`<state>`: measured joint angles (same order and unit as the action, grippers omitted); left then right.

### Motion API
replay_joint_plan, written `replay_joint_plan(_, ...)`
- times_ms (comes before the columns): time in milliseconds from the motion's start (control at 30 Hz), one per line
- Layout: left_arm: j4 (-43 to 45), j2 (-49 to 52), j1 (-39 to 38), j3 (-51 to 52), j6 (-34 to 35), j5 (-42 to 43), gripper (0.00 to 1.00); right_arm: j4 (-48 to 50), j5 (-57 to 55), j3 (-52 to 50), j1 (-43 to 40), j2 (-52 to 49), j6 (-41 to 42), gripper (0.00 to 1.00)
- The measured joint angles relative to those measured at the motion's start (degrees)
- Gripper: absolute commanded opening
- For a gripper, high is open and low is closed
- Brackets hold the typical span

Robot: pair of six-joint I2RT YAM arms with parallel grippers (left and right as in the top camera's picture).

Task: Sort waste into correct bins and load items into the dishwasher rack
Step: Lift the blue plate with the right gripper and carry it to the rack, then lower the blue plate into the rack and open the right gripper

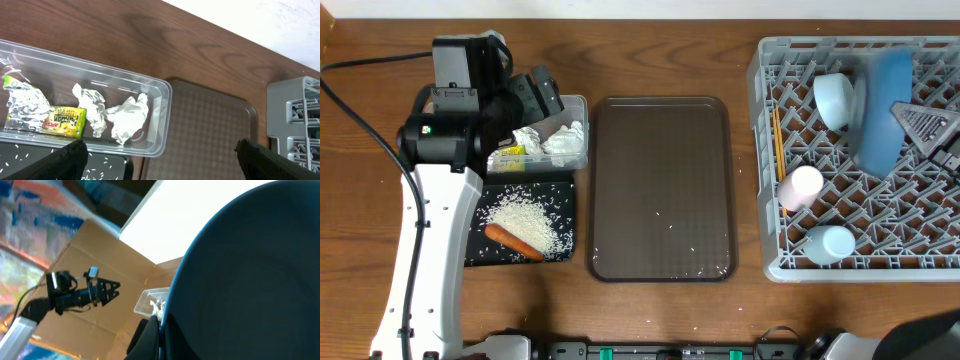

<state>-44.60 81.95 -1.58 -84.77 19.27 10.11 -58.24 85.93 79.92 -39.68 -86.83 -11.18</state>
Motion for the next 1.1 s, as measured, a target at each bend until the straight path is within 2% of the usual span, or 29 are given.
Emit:
replay_joint_plan(200,0.0,0.0,0.0,0.0,0.0,0.0,0.97,-7.32,-0.83,-0.17,-3.58,-5.53,-6.56,0.01)
replay_joint_plan(367,0.0,0.0,0.0,0.0,0.0,0.0,0.97,-8.48,-1.38,-0.17,-6.8,-8.37,-10.05,0.01)
replay_joint_plan(567,0.02,0.0,0.0,0.0,0.0,0.0,0.97,-9.09,-4.37,-0.17,-7.93,-9.79,-11.32,0.01)
replay_joint_plan(900,0.02,0.0,0.0,0.0,0.0,0.0,0.97,-11.74,-0.59,-0.24,-7.76,-9.86,-11.78,0.01)
replay_joint_plan(1100,0.02,0.0,0.0,0.0,0.0,0.0,0.97,-15.3,-0.42,-0.59,-6.99,-9.86,-15.08,0.01)
